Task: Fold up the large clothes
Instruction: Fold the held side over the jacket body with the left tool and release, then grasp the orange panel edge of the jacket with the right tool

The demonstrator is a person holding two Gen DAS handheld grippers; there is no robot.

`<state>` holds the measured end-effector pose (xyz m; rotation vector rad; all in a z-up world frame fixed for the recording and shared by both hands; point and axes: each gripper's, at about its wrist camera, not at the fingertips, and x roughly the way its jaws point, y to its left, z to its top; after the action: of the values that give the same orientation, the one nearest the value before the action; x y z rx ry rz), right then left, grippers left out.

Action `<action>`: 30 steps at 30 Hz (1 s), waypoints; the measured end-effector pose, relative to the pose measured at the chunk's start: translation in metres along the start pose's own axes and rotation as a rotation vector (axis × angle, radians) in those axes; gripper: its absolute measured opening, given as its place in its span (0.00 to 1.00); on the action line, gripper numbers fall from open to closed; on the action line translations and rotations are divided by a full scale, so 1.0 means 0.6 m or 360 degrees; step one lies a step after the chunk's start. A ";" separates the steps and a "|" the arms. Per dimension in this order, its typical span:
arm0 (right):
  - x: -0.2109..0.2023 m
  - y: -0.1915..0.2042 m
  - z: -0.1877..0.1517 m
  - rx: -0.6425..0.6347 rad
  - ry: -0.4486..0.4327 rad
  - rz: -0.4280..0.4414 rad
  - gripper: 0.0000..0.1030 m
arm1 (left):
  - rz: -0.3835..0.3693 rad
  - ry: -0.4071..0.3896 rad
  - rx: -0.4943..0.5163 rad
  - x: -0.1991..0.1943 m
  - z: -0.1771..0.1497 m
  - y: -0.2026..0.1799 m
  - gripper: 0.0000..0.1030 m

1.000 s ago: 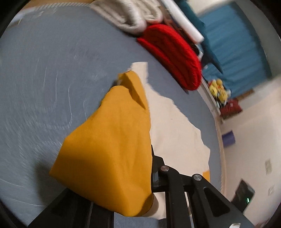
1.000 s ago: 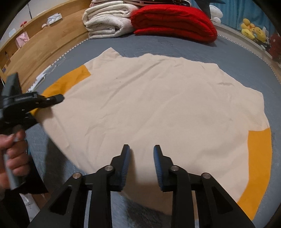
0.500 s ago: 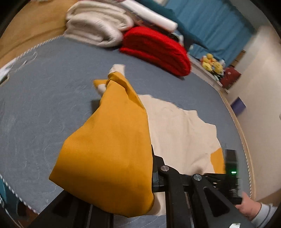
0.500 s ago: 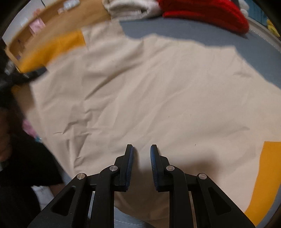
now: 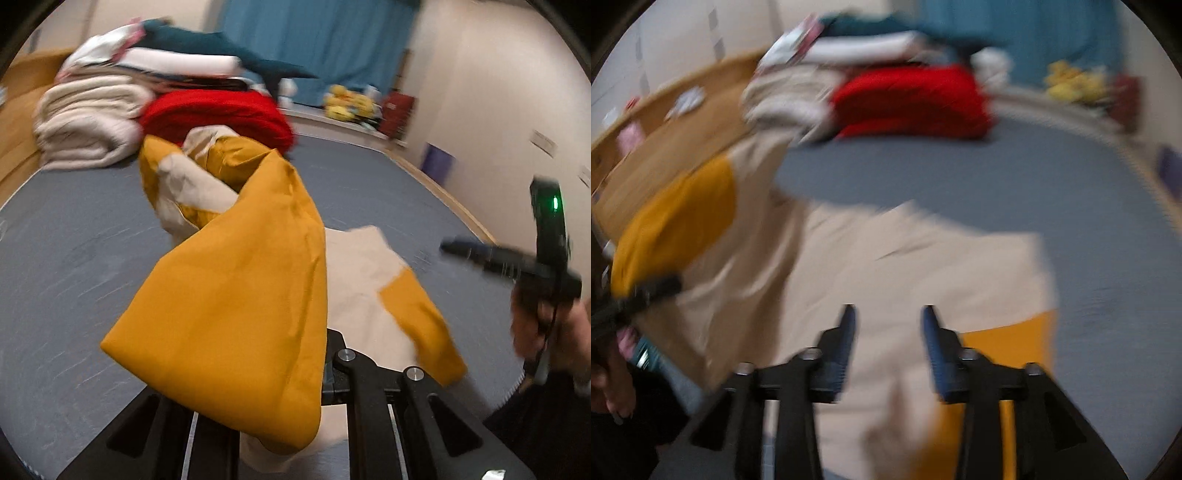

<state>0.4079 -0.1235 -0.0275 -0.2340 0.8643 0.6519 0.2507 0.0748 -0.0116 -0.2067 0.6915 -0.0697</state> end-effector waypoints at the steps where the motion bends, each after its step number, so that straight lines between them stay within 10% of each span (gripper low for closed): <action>1: -0.029 -0.030 -0.001 0.0062 -0.0059 -0.0070 0.53 | -0.0026 0.0004 0.0068 0.004 0.003 -0.026 0.12; 9: -0.147 -0.158 -0.066 0.0320 -0.0158 -0.0189 0.56 | -0.0187 0.0135 0.0170 0.088 0.019 -0.207 0.11; 17: -0.142 -0.211 -0.086 0.0397 -0.0085 -0.0106 0.56 | -0.0225 0.0546 0.0412 0.241 -0.070 -0.384 0.21; 26: -0.074 -0.256 -0.106 0.0690 0.0140 0.0267 0.56 | -0.0548 0.0529 0.0313 0.091 -0.032 -0.274 0.48; 30: -0.016 -0.238 -0.121 0.0754 0.0316 0.0398 0.56 | -0.0434 0.0435 0.0304 0.034 -0.019 -0.180 0.50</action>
<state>0.4457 -0.2717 -0.0758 0.2444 1.2243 0.6416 0.2597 -0.0355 -0.0101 -0.1072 0.9199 -0.4294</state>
